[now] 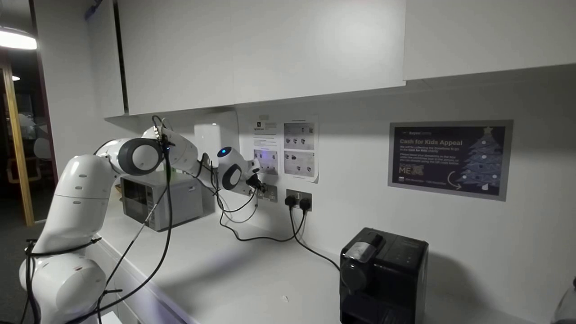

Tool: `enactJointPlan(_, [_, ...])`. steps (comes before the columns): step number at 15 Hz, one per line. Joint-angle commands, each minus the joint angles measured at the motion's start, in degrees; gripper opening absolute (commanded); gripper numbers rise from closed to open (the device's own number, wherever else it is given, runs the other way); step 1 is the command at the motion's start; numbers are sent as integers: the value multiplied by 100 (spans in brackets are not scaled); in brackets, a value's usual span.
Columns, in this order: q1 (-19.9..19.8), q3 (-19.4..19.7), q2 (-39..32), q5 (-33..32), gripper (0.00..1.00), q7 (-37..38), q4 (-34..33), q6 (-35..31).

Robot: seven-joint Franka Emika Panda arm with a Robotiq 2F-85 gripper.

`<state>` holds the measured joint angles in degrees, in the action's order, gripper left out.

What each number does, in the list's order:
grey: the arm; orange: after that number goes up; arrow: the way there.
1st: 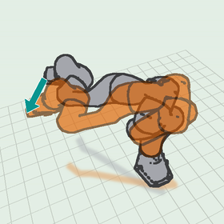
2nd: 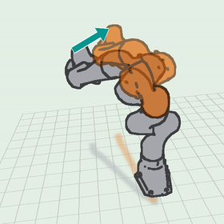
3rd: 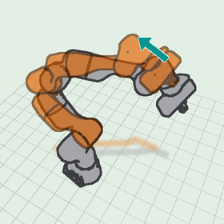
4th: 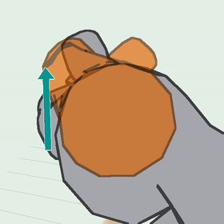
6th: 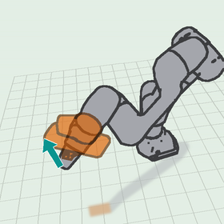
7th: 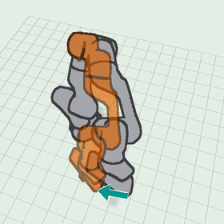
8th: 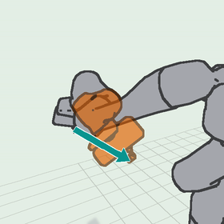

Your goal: Press the switches on the bottom left socket.

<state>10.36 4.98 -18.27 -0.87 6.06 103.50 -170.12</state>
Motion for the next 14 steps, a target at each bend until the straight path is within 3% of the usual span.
enactJointPlan(1, [180,198,-92,-160,0,226,-152,-81])
enactJointPlan(14, [376,377,-175,-113,0,339,-301,-73])
